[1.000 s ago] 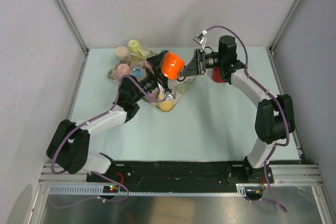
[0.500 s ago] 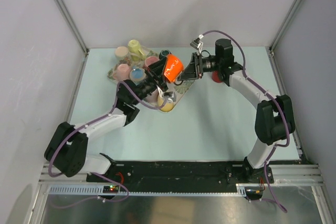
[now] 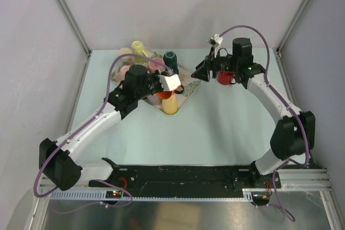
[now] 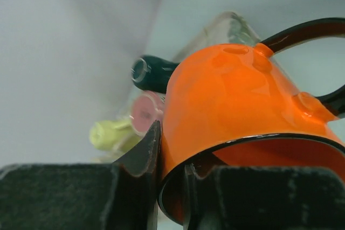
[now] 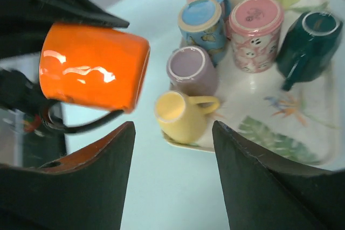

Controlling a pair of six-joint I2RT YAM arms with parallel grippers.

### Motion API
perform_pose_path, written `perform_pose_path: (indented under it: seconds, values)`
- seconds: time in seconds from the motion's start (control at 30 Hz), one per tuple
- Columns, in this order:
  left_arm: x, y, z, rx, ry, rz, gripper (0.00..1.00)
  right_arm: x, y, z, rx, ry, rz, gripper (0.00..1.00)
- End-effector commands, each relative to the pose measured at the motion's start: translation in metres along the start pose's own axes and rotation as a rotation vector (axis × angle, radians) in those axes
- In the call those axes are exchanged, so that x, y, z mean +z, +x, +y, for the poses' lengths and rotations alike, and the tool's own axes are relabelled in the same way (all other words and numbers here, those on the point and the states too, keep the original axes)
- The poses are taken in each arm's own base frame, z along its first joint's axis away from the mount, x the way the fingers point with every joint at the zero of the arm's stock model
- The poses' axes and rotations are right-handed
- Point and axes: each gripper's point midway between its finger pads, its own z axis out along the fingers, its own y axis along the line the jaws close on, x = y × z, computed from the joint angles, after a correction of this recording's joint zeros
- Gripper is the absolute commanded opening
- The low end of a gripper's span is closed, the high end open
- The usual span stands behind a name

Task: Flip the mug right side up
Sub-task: Turn over the cup on the tray, then place the cup at the center of the board.

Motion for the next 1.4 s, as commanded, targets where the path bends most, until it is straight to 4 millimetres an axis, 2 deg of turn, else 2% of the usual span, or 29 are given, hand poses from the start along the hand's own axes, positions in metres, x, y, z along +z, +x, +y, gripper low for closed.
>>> perform_pose_path:
  seconds: [0.0,0.13,0.37,0.6,0.73,0.8,0.87,0.93,0.97,1.0,1.03,1.17,1.2,1.27,1.37]
  values:
    - [-0.025,0.005,-0.020,-0.335,0.081,0.137,0.00,-0.015,0.006,0.024,-0.640,0.060,0.080,0.66]
    - [-0.027,0.009,-0.031,-0.532,0.100,0.221,0.00,-0.012,0.029,0.045,-0.882,0.006,0.142,0.65]
    - [-0.022,0.017,-0.033,-0.554,0.112,0.300,0.00,0.008,0.051,0.064,-1.066,-0.082,0.216,0.62]
    - [-0.010,0.011,-0.038,-0.608,0.168,0.320,0.00,0.036,0.054,0.060,-1.161,-0.053,0.237,0.61]
    - [-0.002,0.008,-0.039,-0.610,0.174,0.326,0.00,0.055,0.060,0.054,-1.215,-0.041,0.260,0.56]
    - [0.001,0.007,-0.039,-0.604,0.176,0.329,0.00,0.062,0.060,0.054,-1.232,-0.038,0.257,0.49]
    - [0.003,0.004,-0.038,-0.594,0.173,0.330,0.00,0.066,0.059,0.054,-1.245,-0.034,0.257,0.37]
    - [0.004,0.000,-0.036,-0.592,0.167,0.325,0.00,0.067,0.060,0.054,-1.245,-0.028,0.265,0.23]
    - [0.004,-0.001,-0.034,-0.594,0.161,0.321,0.01,0.066,0.061,0.053,-1.241,-0.024,0.273,0.11]
    - [0.003,-0.004,-0.031,-0.607,0.149,0.318,0.04,0.064,0.063,0.051,-1.230,-0.017,0.284,0.06]
    - [0.001,-0.006,-0.027,-0.623,0.138,0.314,0.14,0.062,0.065,0.050,-1.217,-0.012,0.297,0.03]
    - [-0.008,-0.018,-0.013,-0.721,0.111,0.281,0.64,0.045,0.072,0.040,-1.125,0.024,0.318,0.00]
    - [-0.010,-0.019,-0.009,-0.740,0.108,0.272,0.72,0.038,0.073,0.036,-1.103,0.037,0.321,0.00]
    - [-0.014,-0.020,-0.002,-0.774,0.106,0.259,0.82,0.027,0.076,0.031,-1.055,0.061,0.321,0.00]
    - [-0.019,-0.017,0.009,-0.814,0.102,0.242,0.89,0.009,0.080,0.022,-0.954,0.107,0.315,0.00]
